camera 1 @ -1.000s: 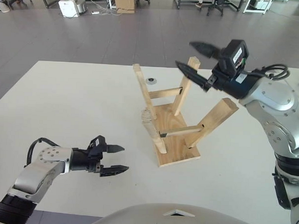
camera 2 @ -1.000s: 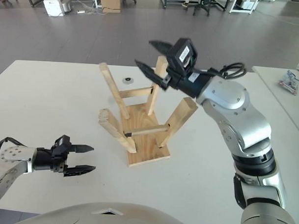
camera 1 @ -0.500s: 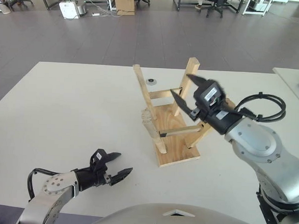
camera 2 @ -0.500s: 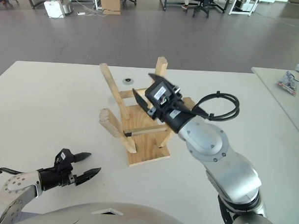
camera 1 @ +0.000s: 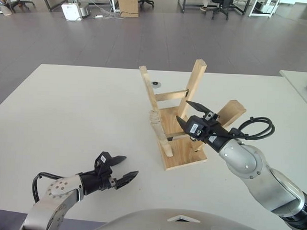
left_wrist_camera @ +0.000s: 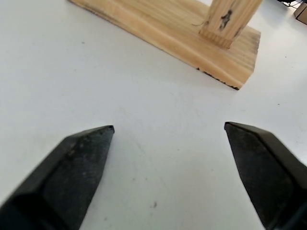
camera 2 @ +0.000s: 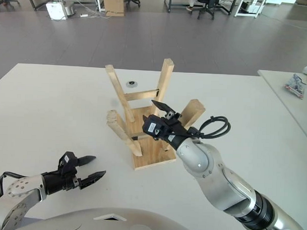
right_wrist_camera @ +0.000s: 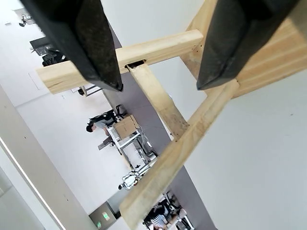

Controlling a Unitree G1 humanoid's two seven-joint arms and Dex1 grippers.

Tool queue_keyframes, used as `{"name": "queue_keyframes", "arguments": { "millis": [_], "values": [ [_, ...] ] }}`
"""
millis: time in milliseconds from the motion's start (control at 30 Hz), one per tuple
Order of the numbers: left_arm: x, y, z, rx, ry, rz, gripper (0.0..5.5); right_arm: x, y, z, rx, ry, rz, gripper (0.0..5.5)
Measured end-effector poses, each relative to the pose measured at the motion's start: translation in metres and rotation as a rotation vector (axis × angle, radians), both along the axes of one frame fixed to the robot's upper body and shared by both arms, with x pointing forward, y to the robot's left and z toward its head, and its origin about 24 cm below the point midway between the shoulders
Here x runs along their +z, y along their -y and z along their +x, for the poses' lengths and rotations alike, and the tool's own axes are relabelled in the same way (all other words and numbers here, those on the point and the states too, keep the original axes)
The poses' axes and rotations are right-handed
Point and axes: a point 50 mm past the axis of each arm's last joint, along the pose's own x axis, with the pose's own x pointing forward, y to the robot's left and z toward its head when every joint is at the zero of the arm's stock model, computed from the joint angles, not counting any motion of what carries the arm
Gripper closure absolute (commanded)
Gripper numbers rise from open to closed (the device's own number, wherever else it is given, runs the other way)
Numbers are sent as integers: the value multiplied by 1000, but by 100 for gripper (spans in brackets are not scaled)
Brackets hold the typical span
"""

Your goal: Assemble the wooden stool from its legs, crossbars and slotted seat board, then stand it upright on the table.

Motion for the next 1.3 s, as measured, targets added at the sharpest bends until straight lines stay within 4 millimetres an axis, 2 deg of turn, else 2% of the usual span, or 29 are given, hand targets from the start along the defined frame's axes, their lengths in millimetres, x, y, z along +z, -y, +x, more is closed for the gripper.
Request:
{"name": "queue_keyframes", "arguments": {
  "millis": [67,100,133,167,200,267,300,367,400,433,500,533,567,600,633,667,733,767,800,867,1033,1067,1167,1233,1300],
  "values": [
    [-1,-1,2,2,11,-3,124,3,-3,6,-15,-38,94,261],
    [-1,-1,3,3,20,-4,124,12,-7,10,-15,-34,177,261],
    [-2,-1,6,5,28,-3,124,27,-11,15,-9,-4,276,261],
    [-2,-1,12,8,47,2,124,57,-16,23,8,64,442,261],
    [-1,-1,14,9,58,5,124,74,-15,27,21,99,517,261],
    [-1,-1,16,11,70,7,124,115,4,43,-22,193,651,261],
    [-1,-1,16,15,73,7,124,135,20,51,-67,235,717,261],
    [0,0,18,21,78,7,124,155,54,64,-176,291,746,261],
    [0,1,18,25,83,4,124,156,75,71,-252,284,753,261],
    [1,1,18,26,87,2,124,153,102,76,-356,276,770,261],
    [1,2,18,27,89,2,124,142,133,81,-469,247,797,261],
    [2,3,18,25,91,2,124,121,153,85,-552,196,759,261],
    [2,3,18,22,89,2,124,88,168,88,-630,94,684,261],
    [2,4,19,17,90,1,124,64,175,85,-666,23,622,261],
    [2,5,19,9,70,-8,124,21,175,78,-663,-138,535,261],
    [4,6,20,9,61,-25,124,-11,169,67,-641,-267,469,261],
    [8,5,24,20,73,-31,124,-62,154,43,-570,-503,397,261],
    [10,5,27,38,86,-31,124,-77,147,34,-537,-575,377,261],
    [11,5,29,56,85,-40,124,-84,143,28,-511,-613,359,261],
    [11,7,29,85,60,-65,124,-82,136,23,-464,-616,326,261],
    [7,11,25,195,-41,10,124,-84,103,1,-337,-672,284,261],
    [6,11,27,226,-50,21,124,-87,91,-6,-301,-688,279,261],
    [10,5,38,337,-30,23,124,-87,60,-17,-210,-721,310,261],
    [12,-3,49,488,-9,51,124,-83,51,-19,-198,-717,337,261],
    [14,-9,56,557,0,29,124,-81,49,-19,-212,-700,352,261]
  ]
}}
